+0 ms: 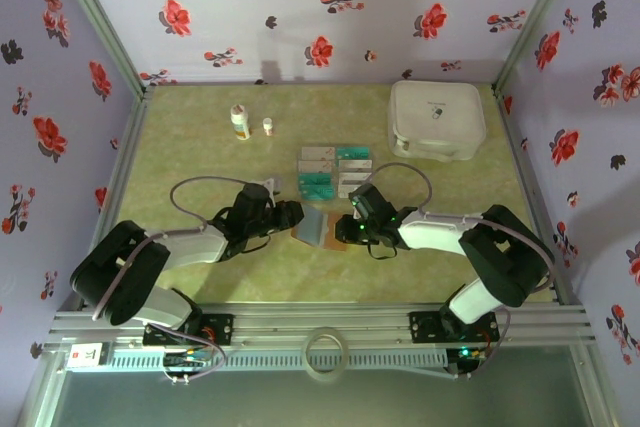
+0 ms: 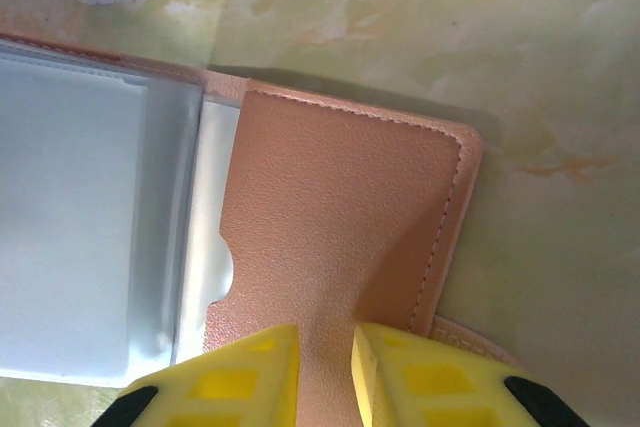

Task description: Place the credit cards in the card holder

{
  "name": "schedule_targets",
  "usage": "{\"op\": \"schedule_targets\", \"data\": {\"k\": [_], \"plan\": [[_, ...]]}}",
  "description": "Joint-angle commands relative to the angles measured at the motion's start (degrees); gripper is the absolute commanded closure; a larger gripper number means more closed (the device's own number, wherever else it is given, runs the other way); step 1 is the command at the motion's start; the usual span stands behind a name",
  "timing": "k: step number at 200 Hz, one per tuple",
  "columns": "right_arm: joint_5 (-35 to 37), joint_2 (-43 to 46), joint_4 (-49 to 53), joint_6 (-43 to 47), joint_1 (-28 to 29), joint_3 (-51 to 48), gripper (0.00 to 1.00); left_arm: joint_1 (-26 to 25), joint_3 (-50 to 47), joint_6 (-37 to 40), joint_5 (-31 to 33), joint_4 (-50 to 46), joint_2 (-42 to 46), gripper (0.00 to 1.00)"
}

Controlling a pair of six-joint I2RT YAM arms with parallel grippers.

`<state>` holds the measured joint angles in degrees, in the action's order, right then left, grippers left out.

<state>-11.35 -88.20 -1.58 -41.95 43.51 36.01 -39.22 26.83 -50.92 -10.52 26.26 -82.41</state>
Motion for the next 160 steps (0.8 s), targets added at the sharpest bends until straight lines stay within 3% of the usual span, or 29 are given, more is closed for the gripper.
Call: {"op": "schedule_targets", "data": {"k": [1, 43, 98, 134, 160], "plan": [[1.0, -3.7, 2.6, 1.1, 0.2, -1.5, 0.78, 0.7, -1.1, -0.6, 0.2, 2.0, 0.6, 0.74], [1.0, -3.8, 2.5, 1.2, 0.2, -1.4, 0.78, 1.0, -1.5, -0.8, 0.1, 2.3, -0.1, 0.79], [0.0, -4.9, 2.8, 1.7, 0.2, 0.0, 0.79, 1.4, -1.9, -1.4, -1.0, 4.1, 0.8, 1.0], [-2.0, -7.2, 1.6, 1.7, 0.3, 1.3, 0.79, 1.1, -0.5, -2.9, -3.6, 5.0, 2.9, 1.0], [-2.4, -8.7, 0.7, 1.4, 0.4, 1.8, 0.8, -1.7, 2.8, -4.6, -3.8, 5.8, 0.8, 1.0]]}}
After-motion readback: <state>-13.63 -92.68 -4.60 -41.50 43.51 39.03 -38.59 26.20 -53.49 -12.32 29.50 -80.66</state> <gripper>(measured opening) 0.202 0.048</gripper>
